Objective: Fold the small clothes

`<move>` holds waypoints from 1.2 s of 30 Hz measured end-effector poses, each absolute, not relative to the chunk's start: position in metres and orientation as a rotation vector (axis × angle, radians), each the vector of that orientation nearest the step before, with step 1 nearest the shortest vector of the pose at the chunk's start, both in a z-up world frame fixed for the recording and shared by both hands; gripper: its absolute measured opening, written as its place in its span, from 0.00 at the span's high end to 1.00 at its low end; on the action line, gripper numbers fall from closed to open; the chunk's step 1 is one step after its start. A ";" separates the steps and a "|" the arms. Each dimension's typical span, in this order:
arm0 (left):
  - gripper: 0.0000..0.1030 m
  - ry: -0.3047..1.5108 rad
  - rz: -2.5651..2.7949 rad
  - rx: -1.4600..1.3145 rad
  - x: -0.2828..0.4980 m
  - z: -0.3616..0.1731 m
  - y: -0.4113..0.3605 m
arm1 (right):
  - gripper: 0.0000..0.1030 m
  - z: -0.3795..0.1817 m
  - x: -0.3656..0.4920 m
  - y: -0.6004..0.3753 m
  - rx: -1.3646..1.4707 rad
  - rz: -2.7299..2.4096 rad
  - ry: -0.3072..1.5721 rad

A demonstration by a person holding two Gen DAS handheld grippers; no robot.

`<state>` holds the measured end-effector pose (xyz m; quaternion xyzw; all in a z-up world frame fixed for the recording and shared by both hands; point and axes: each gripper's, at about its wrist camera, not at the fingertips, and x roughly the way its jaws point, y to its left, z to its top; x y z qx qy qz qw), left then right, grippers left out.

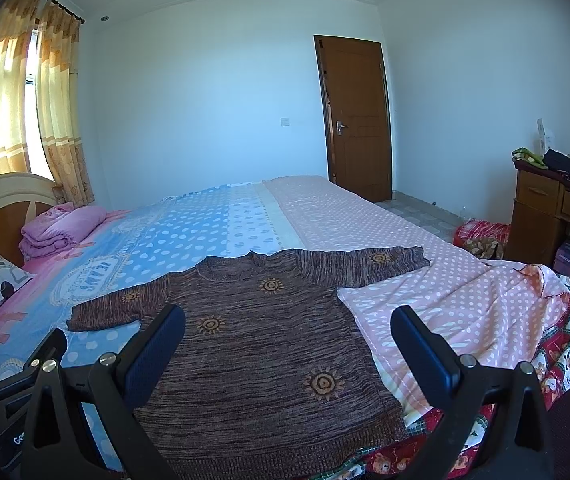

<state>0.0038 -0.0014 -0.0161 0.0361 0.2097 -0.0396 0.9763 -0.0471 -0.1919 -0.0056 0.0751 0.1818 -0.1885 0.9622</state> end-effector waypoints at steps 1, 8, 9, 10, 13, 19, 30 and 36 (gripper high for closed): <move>0.00 0.425 -0.081 0.072 0.004 -0.017 -0.001 | 0.01 -0.006 -0.047 -0.191 0.151 -0.382 0.370; 0.00 0.434 -0.080 0.069 0.006 -0.017 -0.001 | 0.01 -0.007 -0.044 -0.193 0.156 -0.379 0.379; 0.00 0.435 -0.080 0.071 0.006 -0.017 -0.001 | 0.01 -0.008 -0.044 -0.193 0.158 -0.378 0.380; 0.00 0.435 -0.080 0.073 0.006 -0.017 -0.001 | 0.01 -0.008 -0.044 -0.194 0.160 -0.377 0.382; 0.00 0.437 -0.079 0.073 0.006 -0.018 -0.002 | 0.01 -0.009 -0.042 -0.195 0.165 -0.374 0.389; 0.00 0.453 -0.077 0.073 0.011 -0.022 -0.003 | 0.01 -0.011 -0.040 -0.196 0.162 -0.367 0.394; 0.00 0.492 -0.082 0.089 0.043 -0.043 -0.014 | 0.01 -0.022 -0.020 -0.216 0.162 -0.395 0.416; 0.00 0.548 -0.137 0.076 0.081 -0.068 -0.020 | 0.01 -0.035 0.016 -0.251 0.199 -0.403 0.476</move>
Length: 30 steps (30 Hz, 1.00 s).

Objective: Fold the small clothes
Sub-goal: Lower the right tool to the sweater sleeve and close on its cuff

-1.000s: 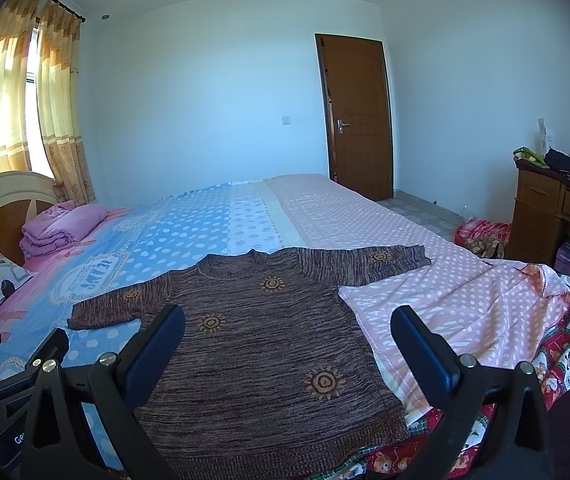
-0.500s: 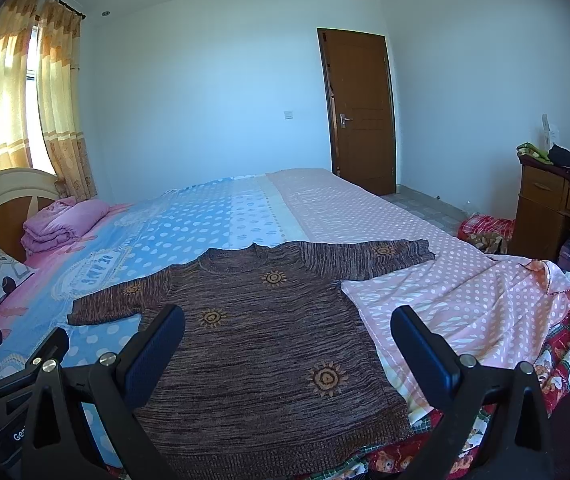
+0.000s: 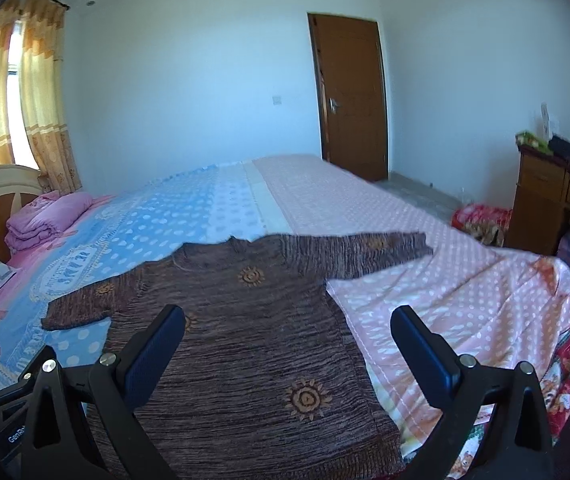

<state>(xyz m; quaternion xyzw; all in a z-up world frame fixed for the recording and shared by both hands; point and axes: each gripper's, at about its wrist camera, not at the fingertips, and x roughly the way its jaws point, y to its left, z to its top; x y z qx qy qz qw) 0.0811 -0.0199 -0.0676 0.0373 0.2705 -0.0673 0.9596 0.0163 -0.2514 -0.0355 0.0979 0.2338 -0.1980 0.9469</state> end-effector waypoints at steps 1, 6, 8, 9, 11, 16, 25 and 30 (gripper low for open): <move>0.00 0.558 -0.141 0.074 0.088 -0.073 -0.020 | 0.01 -0.042 0.023 -0.261 0.218 -0.416 0.504; 0.00 0.672 -0.132 0.070 0.138 -0.104 -0.022 | 0.03 -0.076 0.053 -0.308 0.269 -0.523 0.616; 0.00 0.686 -0.131 0.073 0.153 -0.107 -0.023 | 0.13 -0.080 0.063 -0.328 0.291 -0.542 0.634; 0.00 0.681 -0.129 0.080 0.162 -0.107 -0.025 | 0.21 -0.081 0.068 -0.339 0.304 -0.552 0.642; 0.00 0.659 -0.129 0.098 0.175 -0.107 -0.028 | 0.27 -0.080 0.081 -0.363 0.330 -0.569 0.659; 0.00 0.647 -0.112 0.119 0.223 -0.114 -0.026 | 0.40 -0.080 0.107 -0.462 0.564 -0.603 0.670; 0.00 0.727 -0.068 0.102 0.290 -0.147 -0.024 | 0.44 -0.116 0.174 -0.602 0.705 -0.656 0.676; 0.00 0.749 -0.036 0.107 0.306 -0.169 -0.026 | 0.48 -0.148 0.208 -0.624 0.690 -0.650 0.717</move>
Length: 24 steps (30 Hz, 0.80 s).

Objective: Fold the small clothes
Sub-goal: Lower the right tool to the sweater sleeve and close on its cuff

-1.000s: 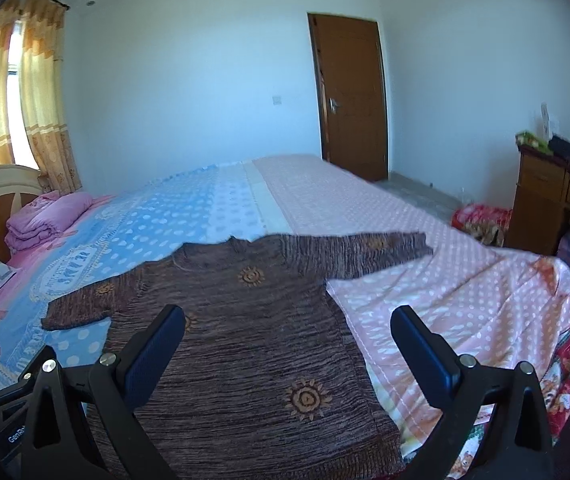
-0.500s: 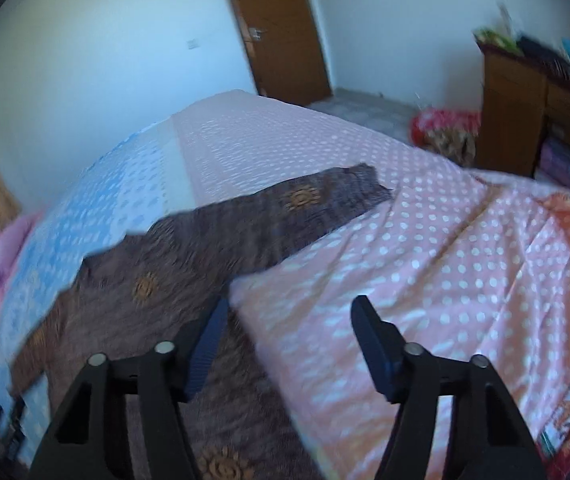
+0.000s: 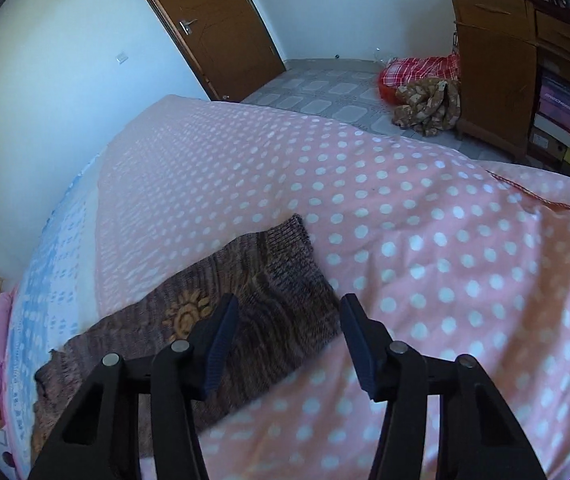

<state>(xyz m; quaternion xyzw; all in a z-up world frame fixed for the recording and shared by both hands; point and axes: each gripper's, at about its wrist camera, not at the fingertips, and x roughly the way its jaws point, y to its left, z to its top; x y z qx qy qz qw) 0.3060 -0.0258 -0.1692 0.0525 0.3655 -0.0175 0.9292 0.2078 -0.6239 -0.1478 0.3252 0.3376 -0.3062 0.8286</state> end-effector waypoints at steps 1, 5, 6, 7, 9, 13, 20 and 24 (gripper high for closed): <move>0.00 0.776 -0.038 0.103 0.311 -0.174 -0.025 | 0.48 -0.152 0.213 -0.626 0.686 -0.651 0.719; 0.00 0.859 -0.027 0.056 0.322 -0.184 -0.018 | 0.55 -0.163 0.230 -0.628 0.615 -0.640 0.742; 0.00 0.878 -0.026 0.043 0.324 -0.187 -0.016 | 0.60 -0.164 0.234 -0.627 0.578 -0.644 0.752; 0.00 0.891 -0.037 0.027 0.325 -0.189 -0.015 | 0.63 -0.165 0.236 -0.626 0.552 -0.647 0.765; 0.00 0.901 -0.055 -0.006 0.326 -0.191 -0.011 | 0.70 -0.167 0.239 -0.624 0.492 -0.656 0.792; 0.00 0.908 -0.076 -0.053 0.328 -0.193 -0.007 | 0.86 -0.162 0.240 -0.621 0.462 -0.623 0.811; 0.00 0.900 -0.077 -0.053 0.328 -0.193 -0.010 | 0.89 -0.117 0.241 -0.588 0.457 -0.558 0.761; 0.00 0.891 -0.084 -0.064 0.326 -0.193 -0.007 | 0.89 -0.081 0.257 -0.532 0.422 -0.434 0.734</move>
